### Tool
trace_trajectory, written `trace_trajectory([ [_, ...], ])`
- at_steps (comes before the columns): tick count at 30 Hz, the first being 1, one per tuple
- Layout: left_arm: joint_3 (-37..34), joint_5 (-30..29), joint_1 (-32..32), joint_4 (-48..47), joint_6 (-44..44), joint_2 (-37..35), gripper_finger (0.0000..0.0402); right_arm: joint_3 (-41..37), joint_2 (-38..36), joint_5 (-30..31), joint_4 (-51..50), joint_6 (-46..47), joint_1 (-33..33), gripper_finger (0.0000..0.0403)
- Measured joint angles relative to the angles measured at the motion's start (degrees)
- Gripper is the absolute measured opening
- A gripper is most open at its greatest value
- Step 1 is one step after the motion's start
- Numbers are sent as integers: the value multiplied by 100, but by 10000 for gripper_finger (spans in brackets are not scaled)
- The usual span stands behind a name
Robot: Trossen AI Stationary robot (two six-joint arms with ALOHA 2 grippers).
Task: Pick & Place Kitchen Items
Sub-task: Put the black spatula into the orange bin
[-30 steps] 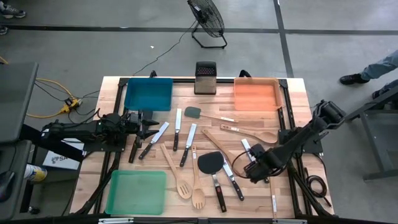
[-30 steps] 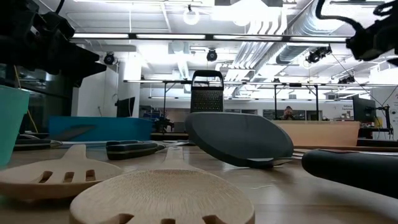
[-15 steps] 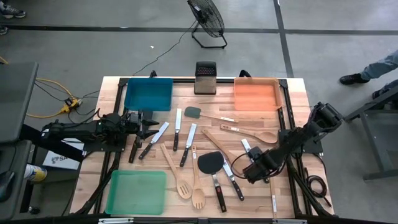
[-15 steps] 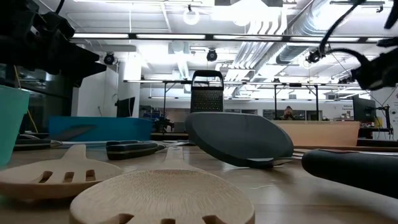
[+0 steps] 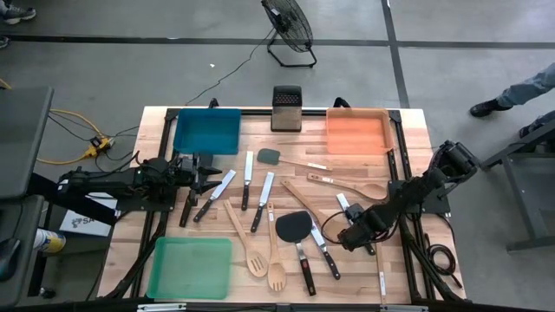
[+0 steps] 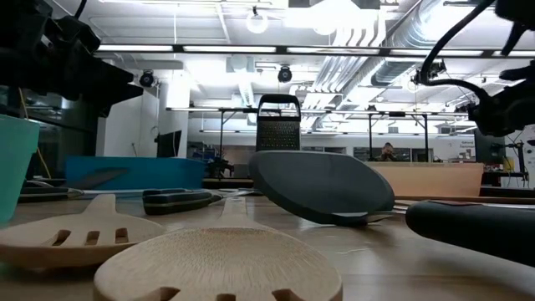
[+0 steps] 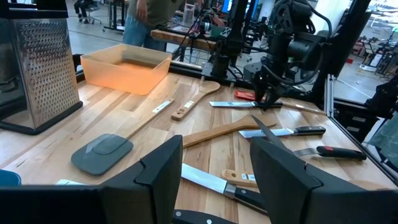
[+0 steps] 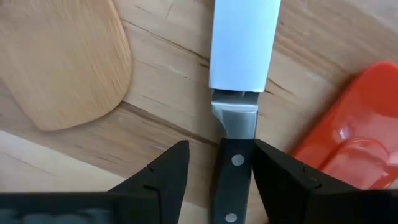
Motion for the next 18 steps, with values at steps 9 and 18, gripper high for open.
trace_trajectory([
  [9, 0, 1, 1, 0, 0, -1, 186, -22, 11, -145, -22, -164, -196, 81],
  [18, 0, 0, 1, 1, -1, 0, 186, -33, -114, -350, -63, -564, -365, 64],
])
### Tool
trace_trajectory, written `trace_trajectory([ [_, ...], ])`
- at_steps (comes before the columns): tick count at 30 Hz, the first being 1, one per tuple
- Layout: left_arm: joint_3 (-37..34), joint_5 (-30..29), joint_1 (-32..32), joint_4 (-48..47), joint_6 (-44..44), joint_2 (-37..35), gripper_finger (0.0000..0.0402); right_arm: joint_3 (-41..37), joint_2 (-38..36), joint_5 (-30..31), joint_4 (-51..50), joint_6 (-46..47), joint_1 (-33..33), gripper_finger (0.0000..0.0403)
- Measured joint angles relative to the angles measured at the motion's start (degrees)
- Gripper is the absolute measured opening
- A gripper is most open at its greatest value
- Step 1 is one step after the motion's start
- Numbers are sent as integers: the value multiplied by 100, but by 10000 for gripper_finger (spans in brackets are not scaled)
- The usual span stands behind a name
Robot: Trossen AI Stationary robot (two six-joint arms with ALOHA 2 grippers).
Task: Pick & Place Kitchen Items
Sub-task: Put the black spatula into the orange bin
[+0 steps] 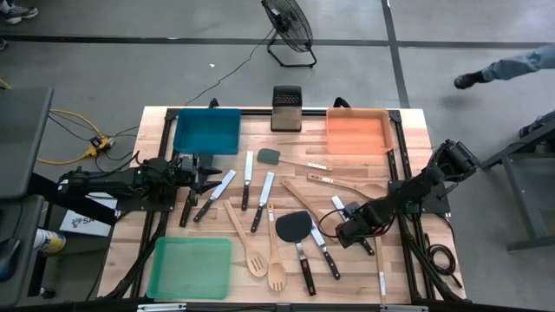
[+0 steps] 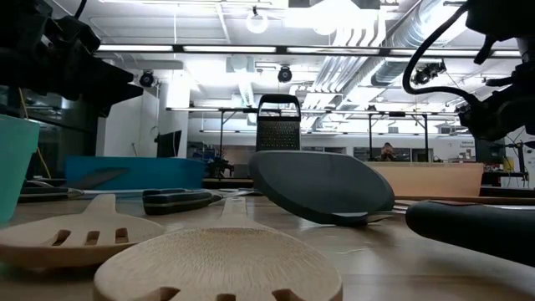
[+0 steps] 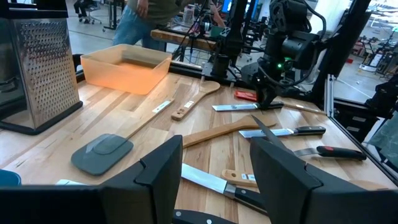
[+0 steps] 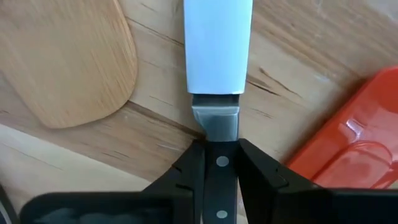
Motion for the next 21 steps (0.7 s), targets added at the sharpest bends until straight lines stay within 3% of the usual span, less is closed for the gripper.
trace_trajectory([
  [8, 0, 0, -1, 0, 0, -1, 186, -22, -931, 229, -658, -47, -200, 64],
  [14, 0, 0, 0, -1, 2, -2, 186, -22, -1780, 864, -939, -365, -505, 64],
  [21, 0, 1, 0, 1, 2, -2, 186, -15, -2454, 1531, -953, -1620, -1377, 64],
])
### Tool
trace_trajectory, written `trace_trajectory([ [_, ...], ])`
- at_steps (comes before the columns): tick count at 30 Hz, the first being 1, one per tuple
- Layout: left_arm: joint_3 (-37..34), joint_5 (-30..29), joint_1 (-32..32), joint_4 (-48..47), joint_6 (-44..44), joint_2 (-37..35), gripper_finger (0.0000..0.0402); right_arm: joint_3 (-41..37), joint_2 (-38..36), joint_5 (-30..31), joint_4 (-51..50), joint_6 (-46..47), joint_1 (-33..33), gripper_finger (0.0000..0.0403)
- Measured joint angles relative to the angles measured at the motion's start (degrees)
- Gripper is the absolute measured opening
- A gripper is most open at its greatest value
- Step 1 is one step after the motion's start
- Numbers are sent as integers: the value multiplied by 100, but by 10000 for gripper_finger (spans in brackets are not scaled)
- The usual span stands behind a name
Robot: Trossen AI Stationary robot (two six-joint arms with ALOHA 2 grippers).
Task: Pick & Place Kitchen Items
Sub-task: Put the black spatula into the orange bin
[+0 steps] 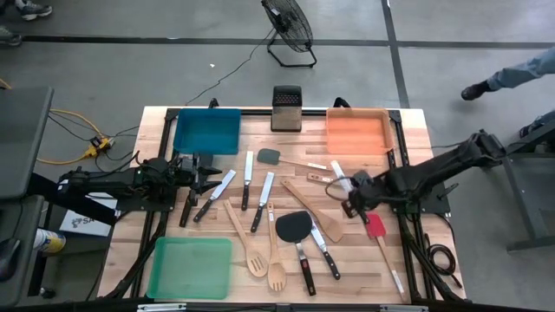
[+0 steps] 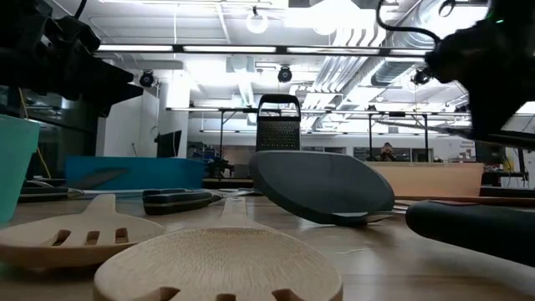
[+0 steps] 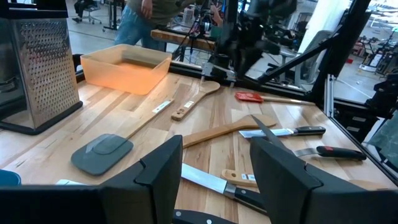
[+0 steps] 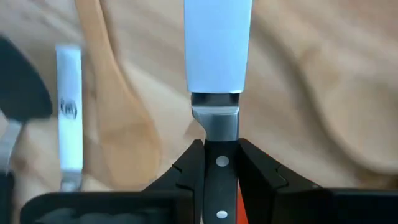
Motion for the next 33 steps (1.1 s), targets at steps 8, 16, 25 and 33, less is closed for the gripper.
trace_trajectory([
  [8, 0, -1, 0, -1, 0, 1, 186, 3, -361, 245, 22, -1946, -1510, 64],
  [16, 0, 0, -1, -1, -1, 1, 186, 331, -481, 416, 33, -3882, -3015, 64],
  [25, 0, 1, -2, -2, -2, 2, 186, 863, -472, 1244, 149, -6467, -4453, 64],
  [33, 0, 1, -2, -2, -2, 2, 186, 859, -12, 1927, 460, -8315, -5472, 64],
])
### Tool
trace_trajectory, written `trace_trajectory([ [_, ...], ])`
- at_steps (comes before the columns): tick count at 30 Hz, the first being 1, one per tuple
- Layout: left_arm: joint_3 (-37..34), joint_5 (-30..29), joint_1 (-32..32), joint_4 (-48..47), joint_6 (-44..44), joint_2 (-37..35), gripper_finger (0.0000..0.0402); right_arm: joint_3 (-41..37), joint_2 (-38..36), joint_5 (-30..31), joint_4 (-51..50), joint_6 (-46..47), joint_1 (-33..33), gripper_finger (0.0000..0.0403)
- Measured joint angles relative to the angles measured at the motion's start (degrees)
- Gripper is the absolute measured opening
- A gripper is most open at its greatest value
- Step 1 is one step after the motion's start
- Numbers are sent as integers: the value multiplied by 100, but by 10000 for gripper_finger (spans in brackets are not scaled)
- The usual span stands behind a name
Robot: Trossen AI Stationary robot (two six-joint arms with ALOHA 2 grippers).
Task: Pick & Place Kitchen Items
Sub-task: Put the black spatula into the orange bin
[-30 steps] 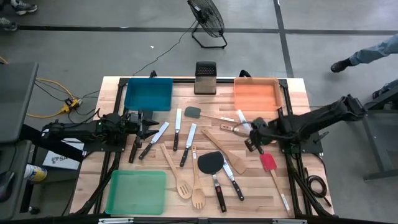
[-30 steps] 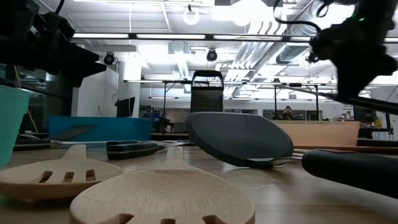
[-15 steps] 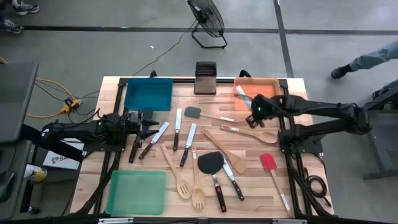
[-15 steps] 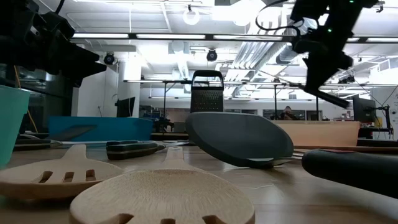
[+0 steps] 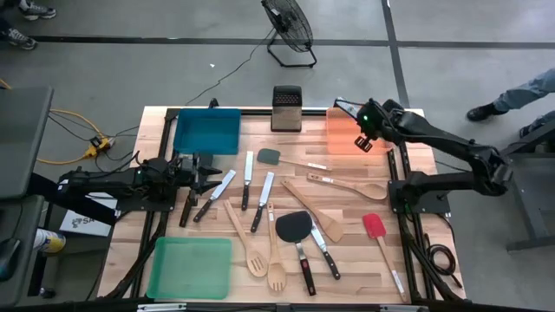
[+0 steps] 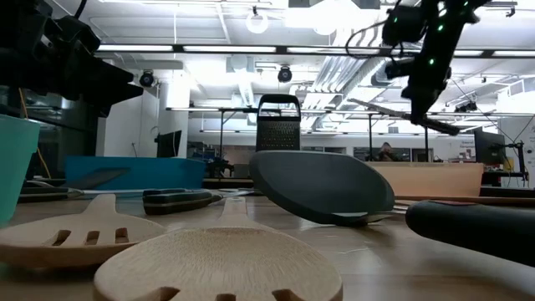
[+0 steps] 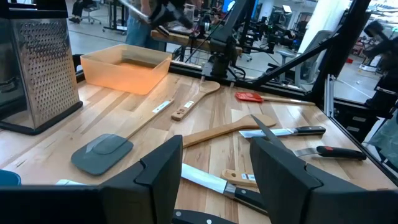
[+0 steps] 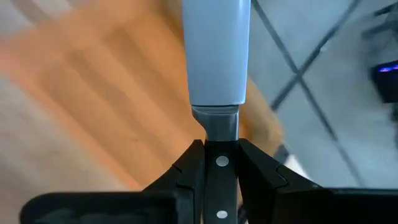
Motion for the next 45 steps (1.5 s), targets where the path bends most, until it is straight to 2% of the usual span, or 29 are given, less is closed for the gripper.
trace_trajectory([
  [10, 0, -2, 2, 0, 2, 0, 186, -2, 1240, -88, 450, -277, -883, 64],
  [23, 0, -1, 0, 0, 0, -2, 186, -2, 2285, -380, 1027, -986, -1102, 64],
  [45, 0, -2, 2, 0, 0, 0, 186, -2, 2486, -551, 811, -1068, -1152, 73],
])
